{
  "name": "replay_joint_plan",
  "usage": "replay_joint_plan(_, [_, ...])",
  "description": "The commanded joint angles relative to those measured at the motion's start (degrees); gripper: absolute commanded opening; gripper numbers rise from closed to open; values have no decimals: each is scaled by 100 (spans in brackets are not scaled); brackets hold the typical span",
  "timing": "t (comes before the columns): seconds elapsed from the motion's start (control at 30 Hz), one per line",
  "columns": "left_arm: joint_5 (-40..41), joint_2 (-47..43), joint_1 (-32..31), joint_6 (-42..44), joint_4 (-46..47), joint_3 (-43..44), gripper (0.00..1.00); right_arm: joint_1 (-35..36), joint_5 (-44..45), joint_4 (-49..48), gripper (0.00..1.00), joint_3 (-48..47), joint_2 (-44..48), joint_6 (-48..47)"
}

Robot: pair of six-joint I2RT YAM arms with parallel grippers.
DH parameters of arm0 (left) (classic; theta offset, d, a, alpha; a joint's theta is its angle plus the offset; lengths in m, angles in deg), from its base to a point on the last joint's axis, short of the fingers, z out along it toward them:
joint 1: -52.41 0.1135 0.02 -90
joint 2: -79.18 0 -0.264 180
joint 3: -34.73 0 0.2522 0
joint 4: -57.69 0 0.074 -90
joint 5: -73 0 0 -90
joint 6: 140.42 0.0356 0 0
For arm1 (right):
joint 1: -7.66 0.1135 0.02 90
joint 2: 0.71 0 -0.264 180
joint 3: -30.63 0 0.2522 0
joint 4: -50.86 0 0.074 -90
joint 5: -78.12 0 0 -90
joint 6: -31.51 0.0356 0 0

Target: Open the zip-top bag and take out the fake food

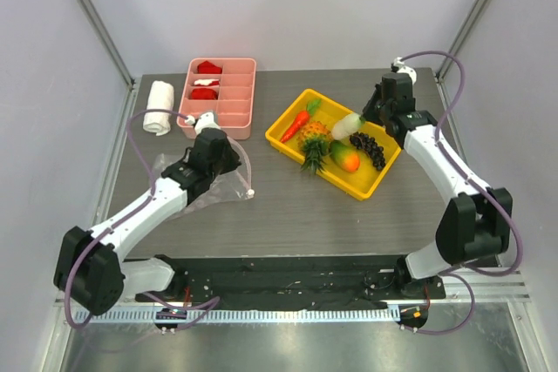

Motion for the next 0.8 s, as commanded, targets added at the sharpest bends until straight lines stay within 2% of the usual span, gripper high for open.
replay_joint_plan(0.0, [-58, 165, 31, 249, -208, 380, 26, -13, -322, -817, 1, -300, -487, -90])
replay_joint_plan(0.07, [-77, 104, 31, 275, -269, 415, 44, -4, -339, -730, 7, -554, -717, -125])
replay_joint_plan(0.1, [-77, -44, 31, 301, -313, 424, 57, -4, -340, -668, 13, -616, -866, -125])
replay_joint_plan(0.13, [-85, -107, 31, 328, -348, 433, 62, -13, -348, -589, 26, -652, -920, -99])
replay_joint_plan(0.17, [-111, -212, 31, 345, -383, 442, 66, -4, -340, -528, 31, -687, -964, -90])
replay_joint_plan(0.23, [-295, -466, 31, 398, -550, 494, 99, -4, -313, -300, 40, -696, -1051, -90])
replay_joint_plan(0.3, [-558, -616, 31, 398, -664, 521, 100, 5, -226, -45, 46, -722, -1061, -107])
replay_joint_plan(0.4, [-1480, -1012, 31, 346, -464, 433, 100, 22, -15, 526, 66, -679, -886, -160])
replay_joint_plan(0.43, [-2014, -1204, 31, 189, -341, 381, 100, 40, 90, 780, 70, -583, -702, -195])
replay_joint_plan(0.57, [-2807, -1591, 14, -434, 327, -128, 100, 268, 319, 1107, 83, -64, 52, -161])
replay_joint_plan(0.67, [-3300, -1680, -12, -883, 925, -358, 100, 610, 555, 1467, 87, 340, 807, -90])
replay_joint_plan(0.73, [-3390, -1681, -91, -1025, 1145, -507, 100, 1294, 1073, 1721, 99, 629, 1187, -81])
replay_joint_plan(0.77, [-3364, -1672, -214, -1069, 1233, -542, 100, 1540, 1354, 1836, 100, 701, 1389, -90])
